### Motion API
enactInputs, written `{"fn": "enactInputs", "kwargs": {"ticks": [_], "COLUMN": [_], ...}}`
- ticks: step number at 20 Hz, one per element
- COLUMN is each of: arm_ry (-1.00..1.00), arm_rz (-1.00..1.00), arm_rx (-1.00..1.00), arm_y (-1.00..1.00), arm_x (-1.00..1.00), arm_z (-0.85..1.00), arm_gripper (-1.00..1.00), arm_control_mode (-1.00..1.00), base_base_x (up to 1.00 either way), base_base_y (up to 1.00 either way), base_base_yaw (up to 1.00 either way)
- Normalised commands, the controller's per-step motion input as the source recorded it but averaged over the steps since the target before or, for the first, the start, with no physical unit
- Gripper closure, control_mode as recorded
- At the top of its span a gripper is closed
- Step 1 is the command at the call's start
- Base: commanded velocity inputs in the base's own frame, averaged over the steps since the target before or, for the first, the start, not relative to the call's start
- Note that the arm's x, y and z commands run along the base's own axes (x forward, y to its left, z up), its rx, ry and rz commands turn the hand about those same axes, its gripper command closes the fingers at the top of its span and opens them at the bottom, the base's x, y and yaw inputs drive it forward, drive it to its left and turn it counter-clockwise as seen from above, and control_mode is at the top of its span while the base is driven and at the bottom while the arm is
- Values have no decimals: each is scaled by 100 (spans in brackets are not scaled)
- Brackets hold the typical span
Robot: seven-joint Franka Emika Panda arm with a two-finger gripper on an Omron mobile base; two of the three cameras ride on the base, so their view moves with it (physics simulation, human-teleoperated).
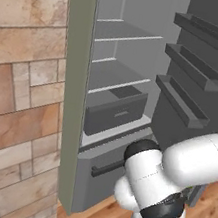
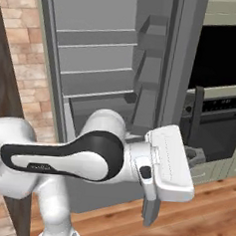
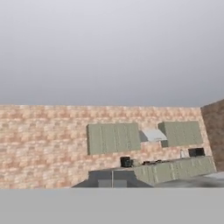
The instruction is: Place one of the steaks on the plate and the other in the bowl. Then place the bowl in the fridge.
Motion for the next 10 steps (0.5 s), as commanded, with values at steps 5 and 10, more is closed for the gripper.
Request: {"fn": "enactInputs", "kwargs": {"ticks": [5, 10], "arm_ry": [16, 50], "arm_rz": [21, 52], "arm_rx": [-3, 1], "arm_y": [99, 100], "arm_x": [-17, 0], "arm_z": [-4, 17], "arm_gripper": [100, 100], "arm_control_mode": [-100, -100], "base_base_x": [0, 0], "base_base_y": [0, 0], "base_base_yaw": [0, 0]}}
